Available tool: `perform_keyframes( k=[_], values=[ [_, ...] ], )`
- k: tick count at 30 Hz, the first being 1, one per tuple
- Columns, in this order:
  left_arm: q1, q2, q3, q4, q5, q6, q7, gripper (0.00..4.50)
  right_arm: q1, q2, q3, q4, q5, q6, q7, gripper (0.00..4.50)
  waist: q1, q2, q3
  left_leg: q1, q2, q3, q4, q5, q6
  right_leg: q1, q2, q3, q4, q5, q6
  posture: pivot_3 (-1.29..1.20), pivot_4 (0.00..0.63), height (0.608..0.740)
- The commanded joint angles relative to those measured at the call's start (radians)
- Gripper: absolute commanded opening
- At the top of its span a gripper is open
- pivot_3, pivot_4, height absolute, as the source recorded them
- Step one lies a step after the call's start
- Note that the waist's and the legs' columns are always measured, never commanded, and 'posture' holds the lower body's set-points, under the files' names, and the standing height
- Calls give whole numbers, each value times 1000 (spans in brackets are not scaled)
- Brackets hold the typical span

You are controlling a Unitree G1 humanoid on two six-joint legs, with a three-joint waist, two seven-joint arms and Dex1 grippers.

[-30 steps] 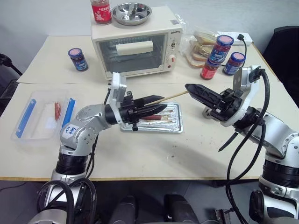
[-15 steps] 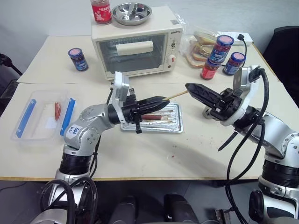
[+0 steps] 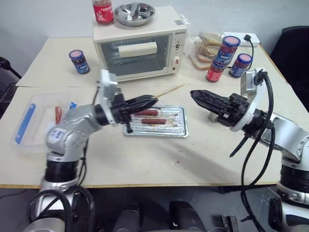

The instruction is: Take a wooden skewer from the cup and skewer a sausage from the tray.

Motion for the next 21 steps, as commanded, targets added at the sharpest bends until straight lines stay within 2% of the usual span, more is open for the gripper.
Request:
perform_keyframes(
  k=[1,6,8,9,11,15,21],
  values=[
    [83,109,104,-79,-52,37,-52,0,-83,-67,116,-47,-287,7,161,1706,-4,0,0,0,0,0,0,0,0,0,0,0,0,0,0,0,150,740],
    [224,252,209,-123,-69,60,-110,0,-229,-121,433,-42,-800,-118,463,1706,-14,0,0,0,0,-1,-2,0,0,-1,0,0,-1,0,0,0,150,740],
    [284,292,251,-137,-63,55,-126,0,-278,-103,560,-3,-978,-196,579,1706,-11,0,0,0,0,-1,-2,0,0,-1,0,0,-2,0,0,0,150,740],
    [313,305,272,-142,-59,52,-130,0,-299,-82,608,30,-1052,-236,623,1887,-11,0,0,0,0,-1,-3,0,0,-2,0,0,-2,0,0,0,150,740],
    [352,319,301,-152,-60,48,-128,0,-330,-45,673,85,-1170,-305,697,2199,-8,0,0,0,0,-1,-3,0,0,-1,-1,0,-3,0,0,0,150,740],
    [408,319,359,-193,-79,61,-103,0,-393,57,784,242,-1382,-431,804,3203,-9,0,0,-1,-2,-2,-2,0,0,-2,-2,-1,-3,0,0,0,150,740],
    [472,290,398,-275,-109,69,-49,0,-448,212,803,532,-1555,-581,912,3203,-13,0,0,-1,-1,-1,-3,0,-1,-2,-2,-1,-2,0,0,0,150,740]
  ],
)
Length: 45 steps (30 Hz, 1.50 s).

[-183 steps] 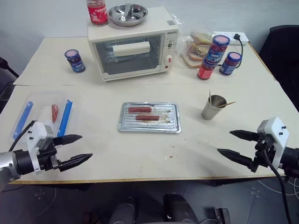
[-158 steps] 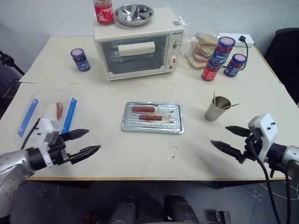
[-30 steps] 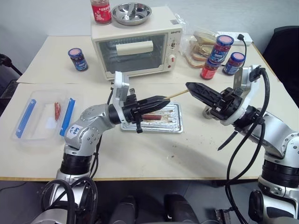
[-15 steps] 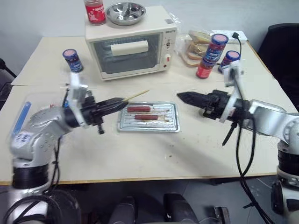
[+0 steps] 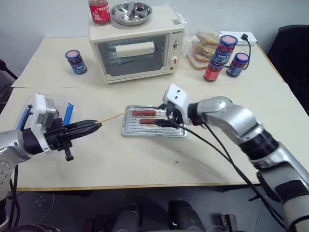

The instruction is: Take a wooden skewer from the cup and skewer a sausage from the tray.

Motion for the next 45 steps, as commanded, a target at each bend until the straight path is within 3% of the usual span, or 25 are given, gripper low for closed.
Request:
perform_keyframes(
  k=[1,10,13,18,28,33,40,45],
  values=[
    [31,-11,50,-77,-41,2,39,0,-38,55,-20,131,-100,-98,76,3203,-1,0,0,0,0,0,0,0,0,0,0,0,0,0,0,0,150,740],
    [37,-2,57,-95,-71,2,81,0,-33,148,-75,291,-200,-135,175,3203,-4,0,0,0,0,0,0,0,-1,0,0,0,1,0,0,0,150,740],
    [21,3,50,-92,-80,4,88,0,-29,174,-96,320,-223,-136,188,2656,-4,0,0,0,0,0,0,0,-1,0,0,0,2,0,0,0,150,740],
    [5,7,34,-81,-77,1,89,0,-17,198,-129,337,-256,-132,196,1371,-8,0,0,1,0,0,0,0,-1,0,1,0,2,0,0,0,150,740],
    [-39,3,-9,-52,-59,-16,86,0,8,215,-172,335,-292,-119,203,1371,-11,0,0,1,0,0,0,1,-1,0,1,0,2,0,0,0,150,740],
    [-56,9,-23,-35,-54,-25,80,0,32,217,-188,314,-305,-108,203,396,-13,0,0,1,0,0,0,1,-1,0,1,0,3,0,0,0,150,740],
    [-95,29,-54,6,-41,-32,43,0,45,200,-231,225,-285,-34,215,396,-15,0,0,1,0,0,0,1,-1,0,1,0,3,0,0,0,150,740],
    [-152,62,-105,70,-32,-39,-29,0,58,75,-288,-76,-160,204,336,396,-14,1,0,0,0,0,0,1,-1,-1,0,0,3,0,0,0,150,740]
  ],
)
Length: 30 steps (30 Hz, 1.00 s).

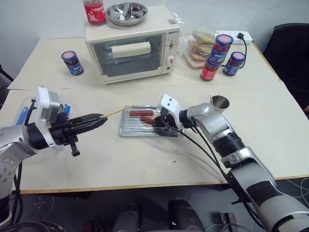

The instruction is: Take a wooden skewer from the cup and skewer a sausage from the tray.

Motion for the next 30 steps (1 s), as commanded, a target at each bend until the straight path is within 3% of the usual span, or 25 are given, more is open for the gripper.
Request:
perform_keyframes(
  k=[1,6,11,19,30],
  values=[
    [-53,36,-29,37,1,-20,-69,0,-6,-136,-78,-306,144,204,138,396,4,0,0,-1,0,0,0,0,0,0,0,0,0,0,0,0,150,740],
    [-134,73,-96,89,-22,8,-171,0,6,-384,-180,-596,405,450,335,396,19,0,0,-1,0,-1,0,0,1,0,-1,-1,-2,0,0,0,150,740],
    [-196,94,-233,81,11,-14,-322,0,75,-614,-298,-724,580,472,494,396,20,0,1,-1,0,-1,0,-1,2,2,-1,-1,-5,0,0,0,150,740],
    [-330,25,-361,87,20,-17,-382,0,167,-661,-385,-792,684,526,385,396,17,1,1,0,0,0,0,-1,2,1,0,0,-2,0,0,0,150,740],
    [-351,22,-364,106,32,-16,-417,0,206,-675,-420,-816,764,552,282,396,20,1,1,-1,0,0,1,-1,2,2,-1,0,-2,0,0,0,150,740]
  ],
)
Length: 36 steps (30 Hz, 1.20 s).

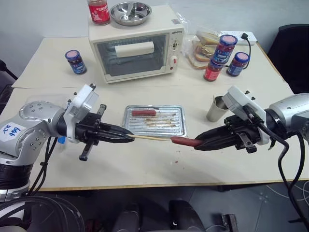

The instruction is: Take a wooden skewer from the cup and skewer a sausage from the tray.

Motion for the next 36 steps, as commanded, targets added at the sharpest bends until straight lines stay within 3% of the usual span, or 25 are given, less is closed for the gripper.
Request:
perform_keyframes(
  k=[1,36],
  values=[
    [-11,10,16,-9,9,-12,-11,0,-1,-29,-50,-28,46,4,-18,396,1,0,0,0,0,0,0,0,0,0,0,0,0,0,0,0,150,740],
    [-40,3,14,-4,35,-15,-10,0,41,-29,-18,-51,105,-36,-120,396,1,0,0,0,0,0,0,0,0,0,0,0,0,0,0,0,150,740]
  ],
)
